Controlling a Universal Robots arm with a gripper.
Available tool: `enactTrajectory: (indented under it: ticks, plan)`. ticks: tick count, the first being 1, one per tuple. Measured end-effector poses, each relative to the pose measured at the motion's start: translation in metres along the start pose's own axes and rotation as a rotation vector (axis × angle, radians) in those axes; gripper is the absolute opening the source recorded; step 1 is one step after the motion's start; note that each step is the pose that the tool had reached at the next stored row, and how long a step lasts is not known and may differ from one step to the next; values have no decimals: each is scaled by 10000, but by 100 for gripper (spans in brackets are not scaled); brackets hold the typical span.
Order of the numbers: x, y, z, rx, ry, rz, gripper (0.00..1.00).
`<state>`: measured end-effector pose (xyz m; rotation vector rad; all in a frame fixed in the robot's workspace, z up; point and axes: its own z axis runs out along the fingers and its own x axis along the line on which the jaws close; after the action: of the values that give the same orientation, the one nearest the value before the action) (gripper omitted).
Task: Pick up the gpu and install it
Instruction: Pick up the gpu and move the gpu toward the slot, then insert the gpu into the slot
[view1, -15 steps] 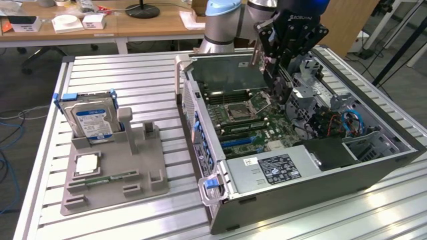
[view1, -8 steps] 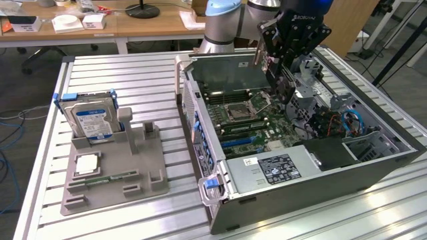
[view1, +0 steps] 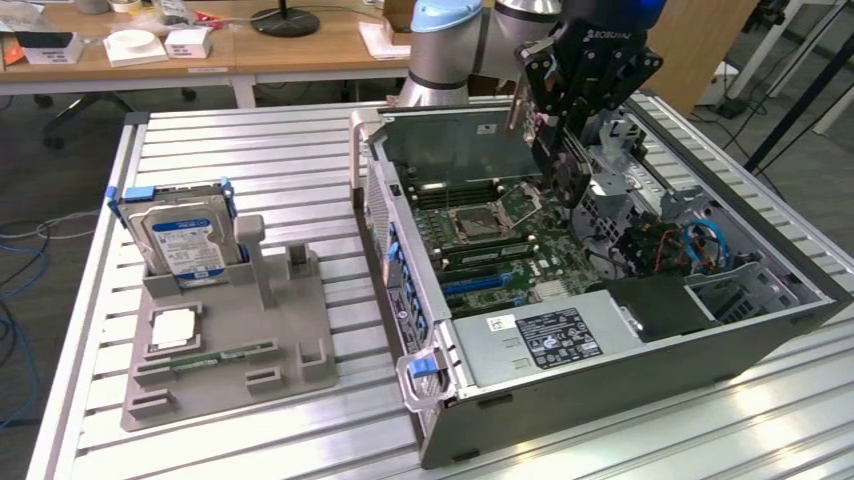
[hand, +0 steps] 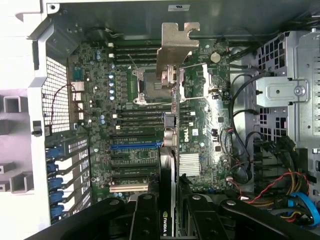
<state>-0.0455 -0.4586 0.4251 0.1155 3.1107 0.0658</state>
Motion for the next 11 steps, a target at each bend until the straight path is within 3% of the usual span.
enactTrajectory:
  ticks: [11]
  plan:
    - [1,7,0,-1,1,-14,26]
